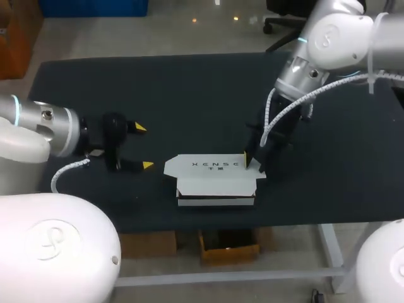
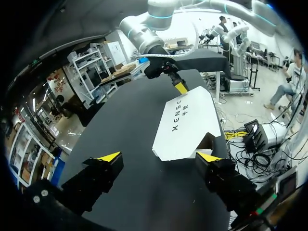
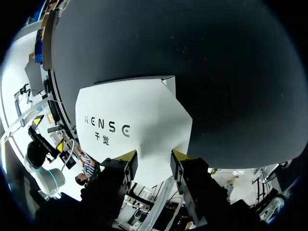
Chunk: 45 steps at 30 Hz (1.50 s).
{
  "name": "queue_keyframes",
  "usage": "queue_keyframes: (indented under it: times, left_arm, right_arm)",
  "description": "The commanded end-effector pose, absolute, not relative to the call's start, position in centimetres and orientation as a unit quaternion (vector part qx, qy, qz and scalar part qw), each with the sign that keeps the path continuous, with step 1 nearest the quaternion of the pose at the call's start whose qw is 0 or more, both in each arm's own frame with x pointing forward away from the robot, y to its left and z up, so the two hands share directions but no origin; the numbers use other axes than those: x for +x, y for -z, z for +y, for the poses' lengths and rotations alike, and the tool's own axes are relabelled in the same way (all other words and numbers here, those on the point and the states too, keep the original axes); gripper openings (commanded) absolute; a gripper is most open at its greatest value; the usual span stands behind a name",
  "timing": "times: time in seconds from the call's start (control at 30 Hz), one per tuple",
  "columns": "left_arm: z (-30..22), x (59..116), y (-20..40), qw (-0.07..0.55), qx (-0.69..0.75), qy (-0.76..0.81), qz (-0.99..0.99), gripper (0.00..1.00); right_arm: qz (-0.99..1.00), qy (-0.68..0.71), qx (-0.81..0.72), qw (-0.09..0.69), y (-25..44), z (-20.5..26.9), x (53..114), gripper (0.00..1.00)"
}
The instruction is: Assemble the packaging by folding the flat box into shape, placing the metal phone stand inside, and closing the box properly
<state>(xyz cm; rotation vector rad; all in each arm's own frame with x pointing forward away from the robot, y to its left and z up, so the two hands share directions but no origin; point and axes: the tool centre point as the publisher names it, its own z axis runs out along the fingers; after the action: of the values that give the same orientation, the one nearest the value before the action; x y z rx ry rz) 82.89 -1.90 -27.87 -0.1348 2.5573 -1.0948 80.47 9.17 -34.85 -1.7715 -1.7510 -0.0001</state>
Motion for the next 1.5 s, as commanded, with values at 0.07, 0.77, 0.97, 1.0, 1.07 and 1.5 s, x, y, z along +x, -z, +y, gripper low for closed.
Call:
queue_keyframes:
  times: [0.07,0.77,0.97,1.0,1.07,1.5]
  left_arm:
    - [-1.8,83.2,27.7,0.127,-0.027,0.387,0.913,1.0]
    - [-5.9,85.3,28.1,-0.087,-0.55,0.292,0.777,1.0]
    - [-5.7,85.2,28.2,-0.063,-0.574,0.282,0.766,1.0]
    - [-5.7,85.2,28.2,-0.063,-0.574,0.282,0.766,1.0]
    - [-5.7,85.2,28.2,-0.063,-0.574,0.282,0.766,1.0]
    - [-6.1,85.3,28.0,-0.08,-0.6,0.276,0.747,1.0]
  right_arm:
    - [-0.667,0.009,-0.673,0.319,35.0,9.0,80.1,0.42]
    - [-0.668,0.027,-0.674,0.315,35.3,9.0,79.9,0.42]
    - [-0.668,0.029,-0.674,0.314,35.4,9.0,80.0,0.43]
    - [-0.668,0.029,-0.674,0.314,35.4,9.0,80.1,0.43]
    - [-0.668,0.029,-0.674,0.314,35.4,9.0,80.2,0.43]
    - [-0.67,0.028,-0.672,0.314,35.4,9.4,80.6,0.42]
